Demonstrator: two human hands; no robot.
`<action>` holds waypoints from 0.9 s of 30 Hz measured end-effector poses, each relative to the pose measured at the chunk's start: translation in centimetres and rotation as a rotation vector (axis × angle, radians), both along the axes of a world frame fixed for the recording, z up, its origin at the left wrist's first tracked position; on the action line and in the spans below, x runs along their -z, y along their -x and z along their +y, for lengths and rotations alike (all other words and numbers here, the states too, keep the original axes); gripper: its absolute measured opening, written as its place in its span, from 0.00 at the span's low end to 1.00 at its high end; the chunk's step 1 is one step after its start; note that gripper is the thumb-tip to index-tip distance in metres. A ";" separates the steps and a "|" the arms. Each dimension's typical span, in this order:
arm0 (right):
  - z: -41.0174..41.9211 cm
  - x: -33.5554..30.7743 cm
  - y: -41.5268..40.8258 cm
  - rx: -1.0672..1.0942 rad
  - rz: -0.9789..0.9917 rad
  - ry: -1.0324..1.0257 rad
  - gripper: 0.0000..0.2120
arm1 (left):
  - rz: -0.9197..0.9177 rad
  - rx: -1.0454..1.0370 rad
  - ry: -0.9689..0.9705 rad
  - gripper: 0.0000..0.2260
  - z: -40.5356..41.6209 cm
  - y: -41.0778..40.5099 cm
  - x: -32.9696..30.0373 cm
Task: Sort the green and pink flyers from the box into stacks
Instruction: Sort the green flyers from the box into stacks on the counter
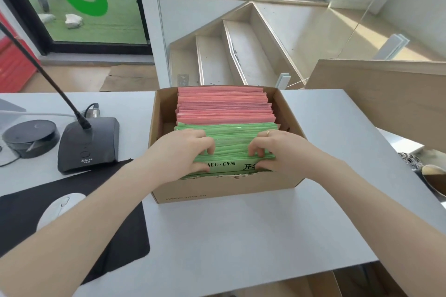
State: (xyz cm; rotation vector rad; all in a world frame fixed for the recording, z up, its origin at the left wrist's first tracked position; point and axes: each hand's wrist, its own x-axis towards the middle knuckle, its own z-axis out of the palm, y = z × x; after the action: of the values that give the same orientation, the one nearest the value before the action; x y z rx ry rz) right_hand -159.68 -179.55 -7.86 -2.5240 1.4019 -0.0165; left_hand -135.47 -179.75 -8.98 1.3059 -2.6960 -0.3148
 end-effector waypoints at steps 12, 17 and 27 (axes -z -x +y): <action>0.3 -0.8 -0.3 0.029 0.257 0.048 0.14 | 0.166 -0.091 0.103 0.12 1.1 -0.9 1.2; 0.8 -2.6 0.6 0.019 -0.020 0.314 0.14 | 0.257 -0.063 0.022 0.21 0.9 -0.6 0.1; 6.6 -6.2 4.1 0.296 -0.434 0.551 0.11 | 0.802 -0.337 0.015 0.13 5.8 2.1 -6.5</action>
State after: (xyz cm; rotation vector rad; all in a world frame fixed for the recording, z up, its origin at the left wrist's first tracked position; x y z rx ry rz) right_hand -163.74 -172.92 -1.69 -2.4363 1.7241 -1.0672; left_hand -137.55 -173.95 -2.53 1.2422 -1.7872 -0.6136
